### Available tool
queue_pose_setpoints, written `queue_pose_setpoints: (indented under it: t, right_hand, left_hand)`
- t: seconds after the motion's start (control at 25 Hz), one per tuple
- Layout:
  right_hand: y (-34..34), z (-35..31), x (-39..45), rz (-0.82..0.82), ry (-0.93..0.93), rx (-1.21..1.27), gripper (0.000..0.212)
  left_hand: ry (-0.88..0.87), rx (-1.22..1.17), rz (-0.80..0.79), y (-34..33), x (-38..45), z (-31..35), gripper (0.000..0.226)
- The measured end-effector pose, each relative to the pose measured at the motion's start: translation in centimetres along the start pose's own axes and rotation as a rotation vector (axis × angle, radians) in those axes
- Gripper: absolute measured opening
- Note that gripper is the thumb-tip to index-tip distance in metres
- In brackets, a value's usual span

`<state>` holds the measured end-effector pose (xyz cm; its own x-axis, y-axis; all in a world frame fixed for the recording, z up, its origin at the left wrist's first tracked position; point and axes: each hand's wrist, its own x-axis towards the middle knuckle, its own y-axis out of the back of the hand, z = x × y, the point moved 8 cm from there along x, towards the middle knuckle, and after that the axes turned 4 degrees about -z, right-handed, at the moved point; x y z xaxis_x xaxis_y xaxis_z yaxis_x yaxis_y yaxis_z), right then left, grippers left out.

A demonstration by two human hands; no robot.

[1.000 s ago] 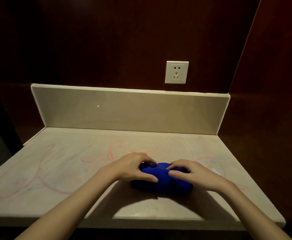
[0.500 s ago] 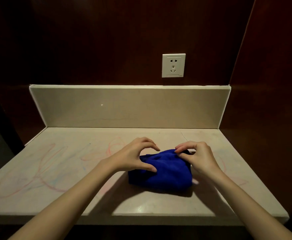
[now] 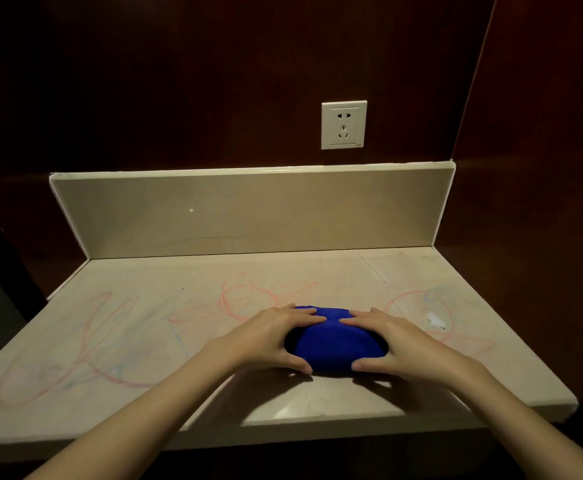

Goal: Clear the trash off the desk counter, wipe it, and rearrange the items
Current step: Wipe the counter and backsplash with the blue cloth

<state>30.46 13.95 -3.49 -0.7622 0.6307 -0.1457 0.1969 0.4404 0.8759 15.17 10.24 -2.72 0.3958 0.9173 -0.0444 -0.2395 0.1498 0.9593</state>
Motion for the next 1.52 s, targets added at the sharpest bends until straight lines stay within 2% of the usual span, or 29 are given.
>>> queue_pose_setpoints:
  t: [0.12, 0.24, 0.48, 0.72, 0.88, 1.12, 1.36, 1.52]
  right_hand:
    - [0.4, -0.3, -0.4, 0.132, 0.017, 0.04, 0.055]
    - [0.1, -0.1, -1.5, 0.18, 0.024, 0.026, 0.055]
    - [-0.5, 0.6, -4.0, 0.185, -0.017, 0.02, 0.056]
    - [0.4, 2.3, -3.3, 0.209, -0.051, 0.047, 0.057]
    - [2.3, 4.5, -1.9, 0.191, -0.083, 0.026, 0.053]
    - [5.8, 8.7, 1.8, 0.161, -0.121, -0.149, 0.051]
    - [9.1, 13.7, 5.3, 0.169, -0.178, -0.128, 0.052]
    - [11.1, 16.8, 8.0, 0.147, -0.211, -0.168, 0.044]
  left_hand:
    - [-0.041, 0.028, 0.026, 0.4, 0.0, 0.3, 0.072]
    - [-0.091, 0.065, 0.02, 0.3, -0.3, 1.4, 0.071]
    - [-0.174, 0.139, 0.001, -0.9, -0.4, 4.1, 0.073]
    - [-0.165, 0.092, 0.106, -0.5, 1.0, 4.7, 0.062]
    - [-0.131, 0.08, 0.114, -0.2, 4.3, 4.1, 0.06]
    - [-0.04, 0.111, 0.11, 0.1, 10.9, 2.8, 0.059]
    - [0.043, 0.119, 0.089, 0.7, 17.9, 1.0, 0.064]
    - [0.078, 0.116, 0.083, 0.8, 22.5, -0.1, 0.064]
